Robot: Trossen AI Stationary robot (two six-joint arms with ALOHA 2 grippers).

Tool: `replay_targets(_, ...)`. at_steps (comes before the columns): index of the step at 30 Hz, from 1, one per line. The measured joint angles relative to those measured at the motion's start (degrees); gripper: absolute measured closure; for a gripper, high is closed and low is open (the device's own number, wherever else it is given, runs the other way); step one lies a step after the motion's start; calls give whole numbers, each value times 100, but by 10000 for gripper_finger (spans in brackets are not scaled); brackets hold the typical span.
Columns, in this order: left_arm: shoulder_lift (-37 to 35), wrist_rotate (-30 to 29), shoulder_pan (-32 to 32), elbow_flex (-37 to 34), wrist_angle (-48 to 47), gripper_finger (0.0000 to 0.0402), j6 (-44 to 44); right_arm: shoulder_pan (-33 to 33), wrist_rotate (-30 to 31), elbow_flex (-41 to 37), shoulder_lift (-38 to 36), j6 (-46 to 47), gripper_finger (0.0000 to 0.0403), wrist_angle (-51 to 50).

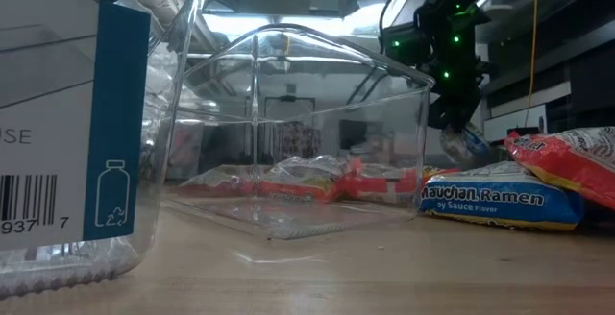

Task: Sort Maruchan noodles
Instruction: Put the blue noodle pack into the black bin

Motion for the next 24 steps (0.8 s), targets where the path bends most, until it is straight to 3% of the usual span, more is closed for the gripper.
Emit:
replay_targets(5,0,-5,0,0,-2,230,4,2,-28,-202,0,-163,398,283)
replay_targets(11,0,-7,0,0,-2,230,5,2,-168,-229,0,-456,361,604)
replay_targets(17,0,-6,0,0,-2,230,2,2,-700,-229,0,-1169,286,1158)
replay_targets(24,0,-5,0,0,-2,230,-4,51,-965,-111,-32,-1328,198,1584)
